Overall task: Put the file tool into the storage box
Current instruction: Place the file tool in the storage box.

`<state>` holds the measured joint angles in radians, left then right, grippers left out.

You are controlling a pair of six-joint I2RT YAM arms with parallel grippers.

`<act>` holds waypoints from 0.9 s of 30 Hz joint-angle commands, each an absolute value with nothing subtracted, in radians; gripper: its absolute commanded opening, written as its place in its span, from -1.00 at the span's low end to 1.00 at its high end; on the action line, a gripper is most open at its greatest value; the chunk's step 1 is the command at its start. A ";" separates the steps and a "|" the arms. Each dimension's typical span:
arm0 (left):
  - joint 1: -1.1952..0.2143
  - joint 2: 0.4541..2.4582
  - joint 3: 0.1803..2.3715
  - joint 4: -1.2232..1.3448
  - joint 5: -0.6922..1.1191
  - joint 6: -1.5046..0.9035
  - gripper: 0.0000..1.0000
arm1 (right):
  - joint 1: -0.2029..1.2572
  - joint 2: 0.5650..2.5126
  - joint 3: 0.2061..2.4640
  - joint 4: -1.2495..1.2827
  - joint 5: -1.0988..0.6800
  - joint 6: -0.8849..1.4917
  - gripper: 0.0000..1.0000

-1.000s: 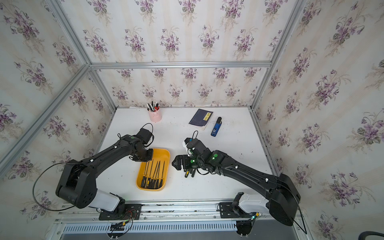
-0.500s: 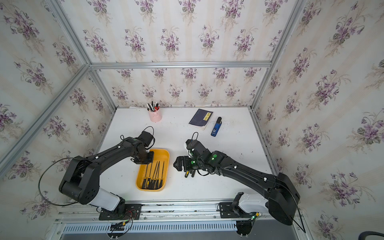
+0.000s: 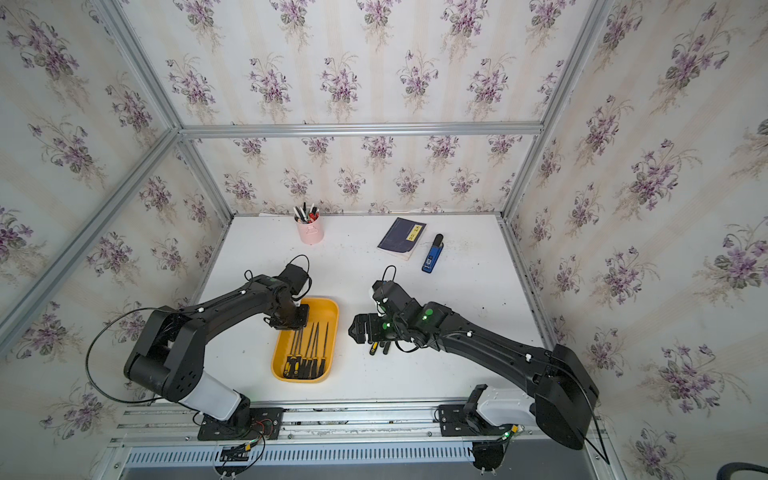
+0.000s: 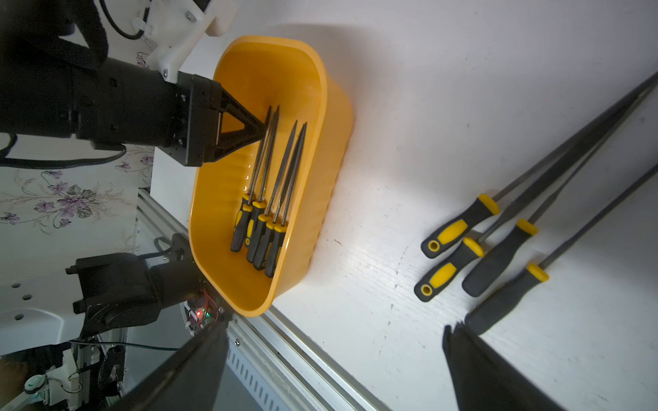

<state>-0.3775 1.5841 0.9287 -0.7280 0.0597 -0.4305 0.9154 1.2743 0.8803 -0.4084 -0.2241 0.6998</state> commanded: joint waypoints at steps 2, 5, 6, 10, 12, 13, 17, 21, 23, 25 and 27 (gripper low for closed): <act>-0.377 1.565 0.936 -0.741 0.049 -0.440 -0.55 | 0.916 1.267 0.876 -0.411 -0.206 0.701 0.99; -0.377 1.546 0.956 -0.761 0.051 -0.445 -0.52 | 0.915 1.261 0.870 -0.415 -0.191 0.709 0.99; -0.377 1.537 0.965 -0.770 0.051 -0.448 -0.51 | 0.916 1.261 0.870 -0.420 -0.183 0.717 0.99; -0.377 1.487 1.027 -0.813 0.070 -0.460 -0.44 | 0.908 1.263 0.860 -0.490 -0.115 0.758 0.99; -0.377 1.460 1.065 -0.829 0.096 -0.466 -0.40 | 0.881 1.265 0.840 -0.532 -0.097 0.792 0.98; -0.379 1.445 1.087 -0.834 0.116 -0.469 -0.40 | 0.861 1.266 0.826 -0.557 -0.086 0.814 0.94; -0.390 1.368 1.156 -0.835 0.186 -0.468 -0.36 | 0.810 1.267 0.766 -0.579 -0.098 0.857 0.76; -0.414 1.336 1.212 -0.839 0.241 -0.467 -0.32 | 0.809 1.308 0.754 -0.533 -0.144 0.854 0.60; -0.424 1.331 1.225 -0.845 0.253 -0.472 -0.33 | 0.809 1.339 0.760 -0.518 -0.157 0.849 0.53; -0.429 1.328 1.223 -0.846 0.262 -0.477 -0.33 | 0.810 1.374 0.768 -0.498 -0.170 0.843 0.46; -0.430 1.325 1.214 -0.845 0.264 -0.482 -0.32 | 0.810 1.420 0.778 -0.504 -0.173 0.836 0.41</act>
<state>-0.4286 1.3296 1.2179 -0.8322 0.2398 -0.4713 0.8104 1.3823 0.7658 -0.5186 -0.1547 0.8379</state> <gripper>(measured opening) 0.336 0.713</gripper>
